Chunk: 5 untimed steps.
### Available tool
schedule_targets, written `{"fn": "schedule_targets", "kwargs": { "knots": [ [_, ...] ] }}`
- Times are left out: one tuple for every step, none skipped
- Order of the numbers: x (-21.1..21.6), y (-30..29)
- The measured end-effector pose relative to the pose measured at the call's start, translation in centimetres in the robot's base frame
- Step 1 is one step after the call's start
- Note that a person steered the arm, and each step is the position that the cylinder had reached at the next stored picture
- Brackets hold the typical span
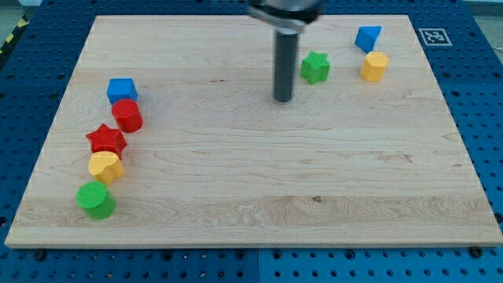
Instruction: Move yellow hexagon to the green star
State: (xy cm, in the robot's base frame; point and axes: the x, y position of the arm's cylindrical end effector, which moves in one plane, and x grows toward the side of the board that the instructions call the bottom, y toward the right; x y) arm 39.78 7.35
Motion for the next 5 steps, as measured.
{"fn": "schedule_targets", "kwargs": {
  "knots": [
    [1.2,7.6],
    [1.9,14.6],
    [0.8,18.2],
    [-3.0,19.2],
    [-6.2,19.1]
  ]
}}
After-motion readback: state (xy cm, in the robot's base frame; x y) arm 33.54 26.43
